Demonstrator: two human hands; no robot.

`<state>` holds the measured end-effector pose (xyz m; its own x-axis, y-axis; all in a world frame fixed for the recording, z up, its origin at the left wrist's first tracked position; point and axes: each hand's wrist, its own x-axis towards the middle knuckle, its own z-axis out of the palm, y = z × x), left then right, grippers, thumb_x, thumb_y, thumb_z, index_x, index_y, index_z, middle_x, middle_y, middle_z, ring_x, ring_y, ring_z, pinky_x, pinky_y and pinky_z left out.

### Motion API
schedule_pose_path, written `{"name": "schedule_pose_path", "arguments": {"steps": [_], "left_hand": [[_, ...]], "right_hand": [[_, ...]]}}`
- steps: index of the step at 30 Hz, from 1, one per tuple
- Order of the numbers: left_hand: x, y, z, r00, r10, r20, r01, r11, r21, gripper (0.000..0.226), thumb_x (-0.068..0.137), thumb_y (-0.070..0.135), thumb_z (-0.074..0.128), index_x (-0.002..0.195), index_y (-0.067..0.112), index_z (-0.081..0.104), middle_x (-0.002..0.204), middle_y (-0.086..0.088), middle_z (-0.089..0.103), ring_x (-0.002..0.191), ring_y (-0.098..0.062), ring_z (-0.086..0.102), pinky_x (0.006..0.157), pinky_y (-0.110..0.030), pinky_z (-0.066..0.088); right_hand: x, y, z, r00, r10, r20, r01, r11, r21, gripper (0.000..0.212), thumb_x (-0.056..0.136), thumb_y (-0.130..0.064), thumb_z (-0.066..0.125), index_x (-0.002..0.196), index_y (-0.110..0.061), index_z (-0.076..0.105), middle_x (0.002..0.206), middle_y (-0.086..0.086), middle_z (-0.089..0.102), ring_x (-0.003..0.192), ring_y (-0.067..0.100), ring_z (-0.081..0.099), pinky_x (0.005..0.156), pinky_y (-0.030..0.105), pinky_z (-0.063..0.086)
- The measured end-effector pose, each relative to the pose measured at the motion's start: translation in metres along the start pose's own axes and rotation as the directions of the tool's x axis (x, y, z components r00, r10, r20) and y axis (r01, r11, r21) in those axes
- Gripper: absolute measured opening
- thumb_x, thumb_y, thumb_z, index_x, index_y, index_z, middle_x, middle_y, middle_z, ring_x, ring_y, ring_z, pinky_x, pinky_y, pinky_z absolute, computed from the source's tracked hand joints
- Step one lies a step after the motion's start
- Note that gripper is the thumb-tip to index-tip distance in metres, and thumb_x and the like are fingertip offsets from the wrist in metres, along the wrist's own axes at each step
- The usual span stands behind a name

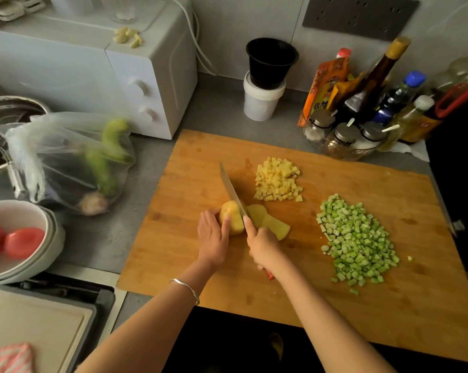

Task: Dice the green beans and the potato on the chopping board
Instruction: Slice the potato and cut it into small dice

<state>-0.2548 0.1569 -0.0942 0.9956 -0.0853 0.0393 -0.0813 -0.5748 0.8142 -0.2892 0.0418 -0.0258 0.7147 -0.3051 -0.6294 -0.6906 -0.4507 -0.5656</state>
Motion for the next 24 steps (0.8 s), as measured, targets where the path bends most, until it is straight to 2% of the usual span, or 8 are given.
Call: {"name": "schedule_pose_path", "arguments": {"steps": [2,5,8,10,12,18,21,24], "left_hand": [[0.000,0.001,0.000,1.000,0.002,0.002,-0.002,1.000,-0.006,0.064,0.088,0.059,0.022,0.118,0.007,0.046,0.104,-0.001,0.042,0.102,-0.015,0.042,0.095,-0.029,0.032],[0.000,0.000,0.001,1.000,-0.005,-0.004,0.005,1.000,0.001,0.063,0.089,0.058,0.023,0.118,0.008,0.047,0.105,0.000,0.043,0.103,-0.016,0.043,0.096,-0.030,0.032],[0.000,0.000,0.000,1.000,-0.018,-0.002,0.018,1.000,-0.021,0.061,0.090,0.058,0.025,0.118,0.009,0.046,0.104,0.000,0.043,0.103,-0.015,0.042,0.096,-0.030,0.033],[0.000,0.001,0.000,1.000,-0.026,0.002,0.026,0.998,-0.049,0.055,0.092,0.056,0.031,0.118,0.010,0.046,0.104,0.001,0.043,0.102,-0.014,0.042,0.096,-0.029,0.033],[0.000,0.001,0.000,0.999,-0.037,0.001,0.037,0.997,-0.074,0.049,0.093,0.052,0.035,0.118,0.011,0.046,0.104,0.002,0.044,0.102,-0.012,0.042,0.096,-0.028,0.033],[-0.001,0.001,-0.001,0.999,-0.044,0.003,0.044,0.997,-0.061,0.053,0.090,0.059,0.033,0.110,0.012,0.045,0.101,-0.001,0.043,0.099,-0.016,0.043,0.093,-0.031,0.036],[-0.001,0.002,-0.001,0.999,-0.039,-0.004,0.038,0.998,-0.043,0.048,0.090,0.057,0.031,0.105,0.013,0.043,0.098,-0.002,0.042,0.095,-0.017,0.042,0.090,-0.031,0.036],[-0.001,0.003,0.000,0.999,-0.028,-0.015,0.027,0.999,-0.039,0.047,0.091,0.056,0.030,0.105,0.014,0.044,0.096,0.000,0.042,0.093,-0.015,0.042,0.089,-0.030,0.036]], "right_hand": [[0.002,0.000,-0.006,1.000,-0.006,0.021,0.006,0.999,0.043,0.056,0.096,-0.065,0.026,0.077,-0.015,0.043,0.067,0.003,0.049,0.053,0.018,0.048,0.042,0.027,0.036],[-0.007,0.017,-0.014,0.996,-0.025,0.084,-0.004,0.942,0.336,0.053,0.095,-0.061,0.036,0.069,-0.016,0.040,0.045,-0.006,0.031,0.035,0.011,0.027,0.040,0.021,0.022],[-0.016,0.029,-0.027,0.999,-0.046,0.027,0.027,0.874,0.485,0.053,0.094,-0.061,0.037,0.068,-0.015,0.040,0.043,-0.004,0.027,0.035,0.012,0.023,0.043,0.022,0.019],[-0.024,0.028,-0.035,0.996,-0.084,0.003,0.070,0.849,0.523,0.053,0.094,-0.061,0.035,0.068,-0.015,0.039,0.044,-0.002,0.027,0.036,0.013,0.023,0.043,0.023,0.018],[-0.033,0.024,-0.039,0.993,-0.122,0.005,0.101,0.849,0.518,0.053,0.094,-0.061,0.034,0.068,-0.014,0.038,0.045,-0.002,0.027,0.036,0.013,0.023,0.043,0.023,0.017],[-0.051,0.012,-0.032,0.979,-0.204,0.027,0.171,0.881,0.441,0.054,0.097,-0.058,0.034,0.070,-0.011,0.039,0.049,-0.001,0.023,0.037,0.012,0.020,0.039,0.021,0.014],[-0.050,0.012,-0.027,0.965,-0.264,-0.007,0.253,0.917,0.309,0.055,0.096,-0.059,0.033,0.067,-0.013,0.039,0.047,-0.003,0.028,0.036,0.007,0.026,0.037,0.015,0.021],[-0.048,0.010,-0.024,0.970,-0.245,0.006,0.235,0.938,0.256,0.056,0.095,-0.062,0.032,0.065,-0.015,0.039,0.045,-0.008,0.030,0.036,0.006,0.029,0.041,0.017,0.023]]}}
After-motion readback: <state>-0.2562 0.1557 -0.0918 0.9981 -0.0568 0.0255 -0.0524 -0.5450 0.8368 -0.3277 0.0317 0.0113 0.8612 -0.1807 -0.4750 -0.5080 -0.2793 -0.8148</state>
